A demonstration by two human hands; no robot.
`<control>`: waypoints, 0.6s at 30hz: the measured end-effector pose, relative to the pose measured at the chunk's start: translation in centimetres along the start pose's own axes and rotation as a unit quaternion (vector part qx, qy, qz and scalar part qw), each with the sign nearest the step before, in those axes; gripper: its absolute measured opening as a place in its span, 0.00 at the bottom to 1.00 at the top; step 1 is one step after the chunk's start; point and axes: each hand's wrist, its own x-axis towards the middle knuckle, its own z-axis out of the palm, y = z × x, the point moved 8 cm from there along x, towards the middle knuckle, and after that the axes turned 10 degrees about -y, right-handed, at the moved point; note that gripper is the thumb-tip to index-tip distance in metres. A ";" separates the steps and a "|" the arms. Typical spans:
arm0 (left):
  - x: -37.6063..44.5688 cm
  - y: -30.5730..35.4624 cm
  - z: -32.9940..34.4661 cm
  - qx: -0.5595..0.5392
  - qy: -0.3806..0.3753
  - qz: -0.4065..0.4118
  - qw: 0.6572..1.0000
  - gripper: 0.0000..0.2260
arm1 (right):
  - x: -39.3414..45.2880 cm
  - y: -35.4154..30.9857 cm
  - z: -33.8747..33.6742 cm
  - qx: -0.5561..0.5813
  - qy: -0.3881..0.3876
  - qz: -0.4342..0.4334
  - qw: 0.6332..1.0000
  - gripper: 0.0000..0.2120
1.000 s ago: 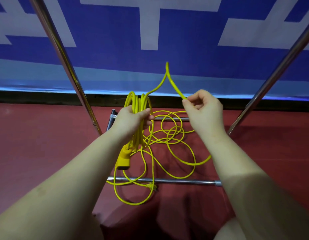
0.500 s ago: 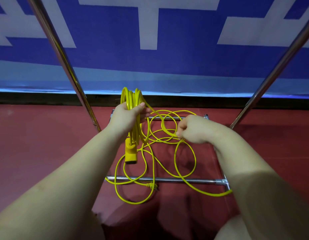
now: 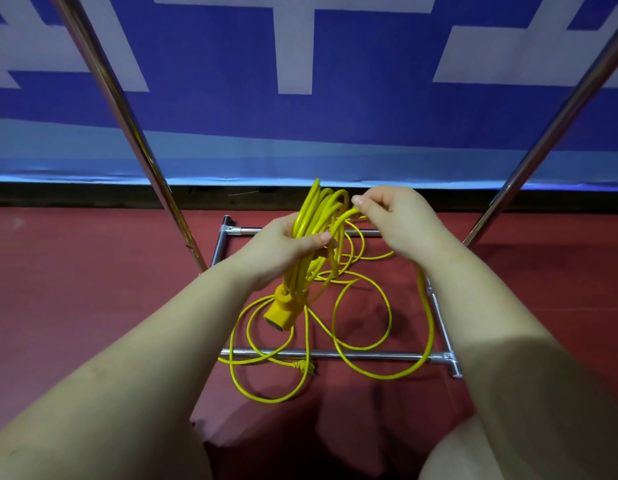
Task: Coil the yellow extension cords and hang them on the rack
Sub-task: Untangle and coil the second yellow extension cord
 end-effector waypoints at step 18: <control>0.3 -0.3 -0.5 -0.121 0.028 0.004 0.992 0.04 | -0.2 2.0 -3.3 0.111 0.171 0.002 0.979 0.04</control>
